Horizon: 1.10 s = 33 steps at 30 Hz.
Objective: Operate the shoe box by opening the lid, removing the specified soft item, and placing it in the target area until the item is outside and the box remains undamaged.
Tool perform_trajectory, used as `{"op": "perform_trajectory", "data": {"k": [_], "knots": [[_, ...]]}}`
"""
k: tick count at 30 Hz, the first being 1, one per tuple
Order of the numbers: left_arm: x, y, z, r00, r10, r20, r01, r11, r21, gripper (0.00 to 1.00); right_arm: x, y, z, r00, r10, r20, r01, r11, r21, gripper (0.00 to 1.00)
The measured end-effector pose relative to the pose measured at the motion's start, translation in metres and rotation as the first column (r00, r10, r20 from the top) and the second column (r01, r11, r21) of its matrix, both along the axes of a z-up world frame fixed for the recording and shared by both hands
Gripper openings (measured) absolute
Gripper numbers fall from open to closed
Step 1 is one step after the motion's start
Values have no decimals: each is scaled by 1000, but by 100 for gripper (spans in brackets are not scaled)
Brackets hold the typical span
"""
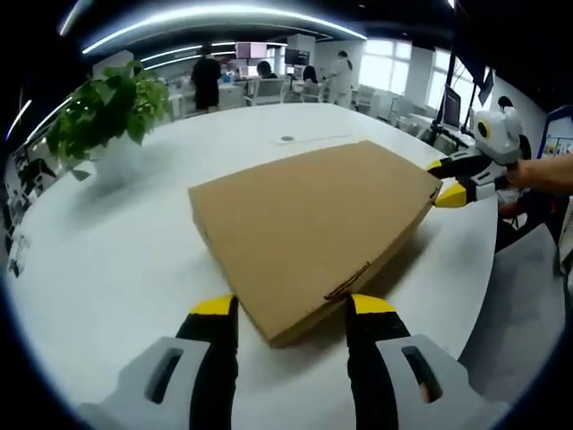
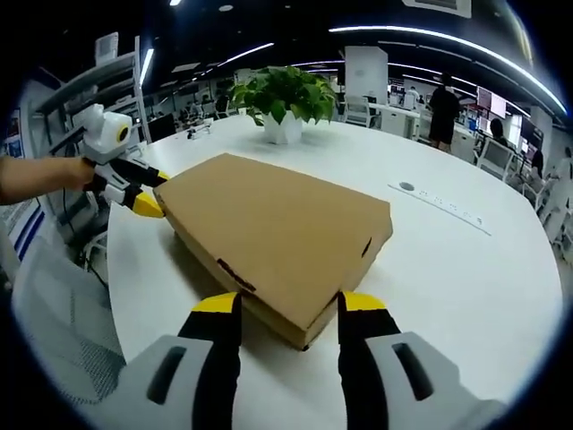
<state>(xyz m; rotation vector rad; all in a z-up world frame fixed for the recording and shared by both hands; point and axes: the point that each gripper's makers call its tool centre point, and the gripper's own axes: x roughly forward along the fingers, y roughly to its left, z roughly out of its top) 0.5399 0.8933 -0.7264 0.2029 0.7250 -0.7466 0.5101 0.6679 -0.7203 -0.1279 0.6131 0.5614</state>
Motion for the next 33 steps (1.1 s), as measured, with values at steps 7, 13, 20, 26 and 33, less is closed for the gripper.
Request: {"op": "perform_trajectory", "data": {"k": [7, 13, 20, 26, 33], "knots": [[-5, 7, -1, 999, -35, -13, 35, 999, 14, 47, -14, 6, 0, 1000, -3, -2, 3, 1000, -1, 37], [-12, 12, -1, 998, -59, -21, 59, 998, 21, 47, -26, 12, 1, 1000, -15, -6, 15, 1000, 16, 36], [-21, 17, -2, 997, -72, -36, 74, 997, 37, 47, -37, 17, 1, 1000, -17, -12, 17, 999, 29, 36], [-30, 21, -2, 996, -76, -42, 78, 996, 42, 47, -47, 21, 1, 1000, -16, -10, 17, 999, 42, 35], [-40, 25, -2, 996, -73, -50, 75, 996, 48, 46, -53, 23, 1, 1000, -8, -9, 9, 999, 42, 36]]}}
